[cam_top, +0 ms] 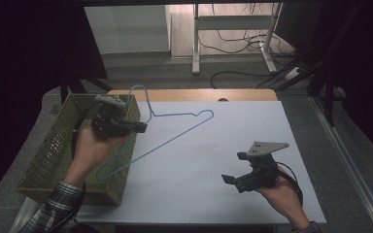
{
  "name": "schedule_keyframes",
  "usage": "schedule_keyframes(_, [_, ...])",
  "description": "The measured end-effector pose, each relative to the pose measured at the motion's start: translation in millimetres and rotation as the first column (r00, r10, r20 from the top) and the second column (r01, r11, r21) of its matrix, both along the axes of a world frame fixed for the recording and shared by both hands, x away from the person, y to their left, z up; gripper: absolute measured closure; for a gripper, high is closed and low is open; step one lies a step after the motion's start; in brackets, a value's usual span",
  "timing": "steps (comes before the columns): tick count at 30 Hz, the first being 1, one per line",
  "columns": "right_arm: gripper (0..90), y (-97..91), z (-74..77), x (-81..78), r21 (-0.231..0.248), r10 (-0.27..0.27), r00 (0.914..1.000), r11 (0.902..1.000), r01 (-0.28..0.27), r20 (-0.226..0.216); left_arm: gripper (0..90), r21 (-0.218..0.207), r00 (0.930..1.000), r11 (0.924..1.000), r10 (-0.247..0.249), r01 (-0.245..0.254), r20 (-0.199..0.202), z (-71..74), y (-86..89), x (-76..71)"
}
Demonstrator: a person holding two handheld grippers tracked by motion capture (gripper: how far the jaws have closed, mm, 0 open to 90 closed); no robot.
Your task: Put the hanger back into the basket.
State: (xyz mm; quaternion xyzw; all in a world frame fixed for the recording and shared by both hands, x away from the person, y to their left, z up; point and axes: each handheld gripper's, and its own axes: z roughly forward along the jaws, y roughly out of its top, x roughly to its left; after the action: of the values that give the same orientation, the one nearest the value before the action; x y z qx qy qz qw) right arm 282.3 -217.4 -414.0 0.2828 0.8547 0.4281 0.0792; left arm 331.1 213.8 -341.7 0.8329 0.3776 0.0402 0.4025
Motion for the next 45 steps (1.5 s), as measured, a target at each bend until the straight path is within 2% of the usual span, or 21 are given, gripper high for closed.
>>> schedule_keyframes(3, [4.4, -5.2, -1.6, -1.9, 0.01, -0.015, 0.9999, 0.9998, 0.015, -0.002, 87.5, 0.003, 0.9988, 0.9989, 0.047, -0.048, 0.009, 3.4, 19.2, -1.2])
schedule_keyframes(8, [3.6, -12.1, -4.8, -5.7, 0.021, -0.038, 0.9993, 0.9991, 0.038, -0.006, 87.5, 0.003, 0.994, 0.9942, 0.108, -0.108, 0.021, -0.5, 49.6, -3.3])
schedule_keyframes(15, [3.4, -21.8, -13.5, -10.8, 0.022, -0.066, 0.9976, 0.9975, 0.067, -0.022, 87.6, -0.006, 0.9797, 0.981, 0.194, -0.194, 0.052, -4.7, 93.1, -8.7])
schedule_keyframes(17, [3.4, -24.3, -15.4, -11.9, 0.028, -0.076, 0.9967, 0.9967, 0.076, -0.029, 87.6, -0.013, 0.9772, 0.9786, 0.206, -0.205, 0.052, -5.4, 97.5, -9.5])
schedule_keyframes(18, [3.4, -25.8, -16.0, -12.2, 0.029, -0.079, 0.9964, 0.9964, 0.08, -0.03, 87.6, -0.017, 0.9722, 0.974, 0.227, -0.226, 0.058, -7.4, 109.5, -11.6])
schedule_keyframes(19, [3.4, -25.8, -16.0, -12.2, 0.029, -0.079, 0.9964, 0.9964, 0.08, -0.03, 87.6, -0.017, 0.9722, 0.974, 0.227, -0.226, 0.058, -7.4, 109.5, -11.6])
schedule_keyframes(20, [3.4, -27.4, -17.1, -13.0, 0.033, -0.087, 0.9958, 0.9956, 0.088, -0.031, 87.5, -0.017, 0.9653, 0.9678, 0.252, -0.251, 0.069, -9.7, 122.9, -13.9])
schedule_keyframes(22, [3.4, -28.7, -18.3, -13.9, 0.032, -0.09, 0.9953, 0.9953, 0.091, -0.035, 87.5, -0.017, 0.9587, 0.9616, 0.274, -0.274, 0.074, -11.0, 133.0, -16.3])
schedule_keyframes(23, [3.4, -29.3, -19.0, -14.0, 0.032, -0.091, 0.9953, 0.9952, 0.092, -0.033, 87.6, -0.023, 0.9525, 0.9559, 0.294, -0.293, 0.08, -12.0, 141.3, -18.6])
schedule_keyframes(26, [3.5, -31.9, -22.4, -14.7, 0.023, -0.099, 0.9944, 0.9948, 0.1, -0.038, 87.6, -0.021, 0.9421, 0.9458, 0.325, -0.324, 0.084, -13.3, 156.3, -22.6])
schedule_keyframes(27, [3.5, -31.9, -22.4, -14.7, 0.023, -0.099, 0.9944, 0.9948, 0.1, -0.038, 87.5, -0.021, 0.9421, 0.9458, 0.325, -0.324, 0.084, -13.3, 156.3, -22.6])
schedule_keyframes(28, [3.5, -33.2, -24.3, -14.7, 0.015, -0.1, 0.9941, 0.9948, 0.101, -0.041, 87.5, -0.02, 0.9347, 0.9388, 0.344, -0.344, 0.088, -15.2, 165.2, -25.2])
schedule_keyframes(29, [3.5, -33.2, -24.3, -14.7, 0.015, -0.1, 0.9941, 0.9948, 0.101, -0.041, 87.5, -0.02, 0.9347, 0.9388, 0.344, -0.344, 0.088, -15.2, 165.2, -25.2])
schedule_keyframes(33, [3.5, -33.2, -25.9, -14.3, 0.007, -0.103, 0.9938, 0.9946, 0.103, -0.041, 87.5, -0.009, 0.9232, 0.9276, 0.373, -0.374, 0.093, -24.1, 181.4, -28.0])
schedule_keyframes(37, [3.5, -33.4, -27.7, -13.6, 0.001, -0.105, 0.9935, 0.9944, 0.105, -0.042, 87.5, -0.007, 0.9199, 0.9244, 0.38, -0.381, 0.095, -31.9, 189.0, -27.8])
schedule_keyframes(45, [3.5, -34.7, -29.6, -12.3, -0.005, -0.111, 0.9927, 0.9938, 0.111, -0.046, 87.5, 0.002, 0.9119, 0.9143, 0.404, -0.405, 0.074, -61.9, 200.0, -25.9])
